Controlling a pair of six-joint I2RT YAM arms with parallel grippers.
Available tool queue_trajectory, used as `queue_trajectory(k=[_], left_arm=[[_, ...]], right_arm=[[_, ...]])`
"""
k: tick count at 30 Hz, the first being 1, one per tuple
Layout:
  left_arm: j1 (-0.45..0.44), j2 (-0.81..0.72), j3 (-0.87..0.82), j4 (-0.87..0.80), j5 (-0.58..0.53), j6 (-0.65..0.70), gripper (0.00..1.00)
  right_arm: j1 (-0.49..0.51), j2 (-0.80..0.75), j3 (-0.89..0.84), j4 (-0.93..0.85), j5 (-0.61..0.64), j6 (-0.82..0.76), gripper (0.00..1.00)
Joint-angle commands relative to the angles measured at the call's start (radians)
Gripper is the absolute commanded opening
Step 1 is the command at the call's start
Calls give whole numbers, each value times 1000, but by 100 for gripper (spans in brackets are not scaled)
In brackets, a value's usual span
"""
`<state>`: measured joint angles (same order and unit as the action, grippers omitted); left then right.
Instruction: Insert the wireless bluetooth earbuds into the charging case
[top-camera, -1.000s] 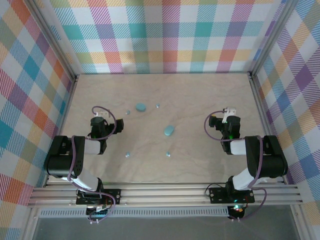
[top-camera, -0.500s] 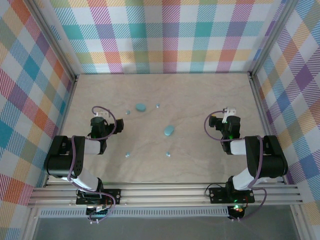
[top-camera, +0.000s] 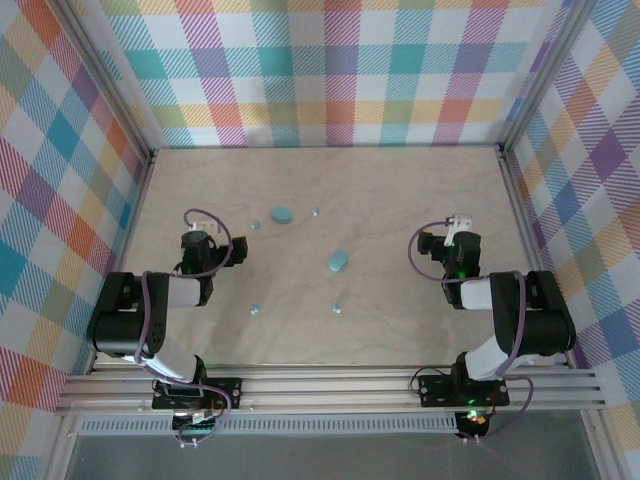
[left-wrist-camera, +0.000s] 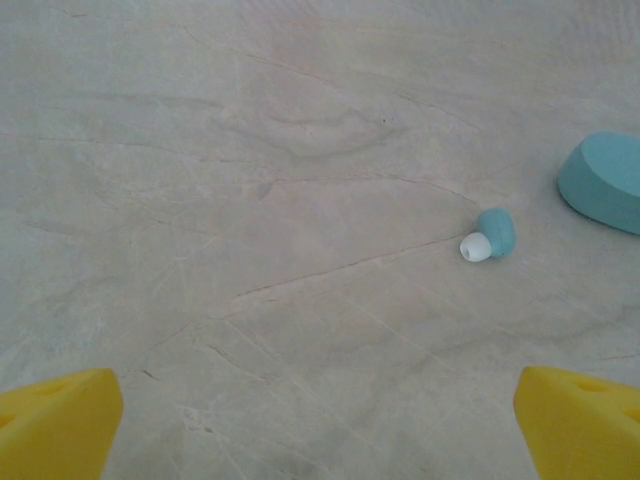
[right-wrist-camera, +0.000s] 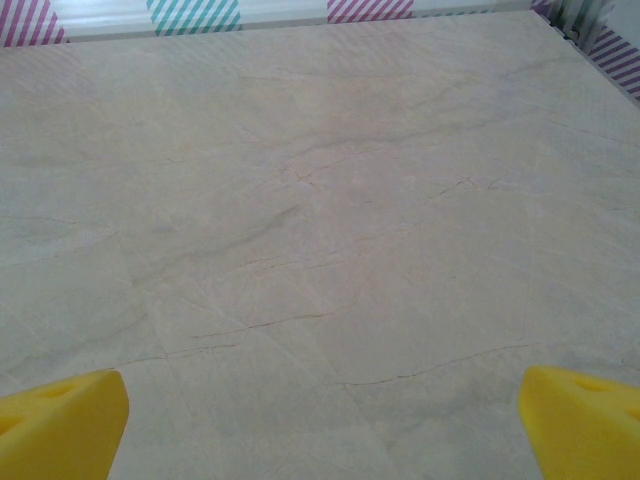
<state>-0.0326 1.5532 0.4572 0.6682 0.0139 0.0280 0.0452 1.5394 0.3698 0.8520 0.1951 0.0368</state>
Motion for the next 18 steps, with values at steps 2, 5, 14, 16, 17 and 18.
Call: queue_trajectory(k=[2, 5, 14, 16, 17, 18], left_arm=[[-11, -85, 92, -162, 24, 22, 100], [-16, -153, 93, -230, 30, 8, 100], [-159, -275, 176, -474, 98, -129, 95], [-261, -271, 200, -522, 93, -129, 94], [-317, -265, 212, -547, 79, -126, 93], [-378, -255, 226, -567, 71, -125, 92]], right_arm=[[-3, -26, 38, -30, -36, 2, 100], [-3, -53, 71, -105, -72, -19, 99], [-1, -131, 439, -784, -241, 82, 99], [8, -97, 522, -919, -294, 136, 100], [17, -84, 549, -957, -302, 163, 100], [30, -72, 568, -987, -302, 194, 99]])
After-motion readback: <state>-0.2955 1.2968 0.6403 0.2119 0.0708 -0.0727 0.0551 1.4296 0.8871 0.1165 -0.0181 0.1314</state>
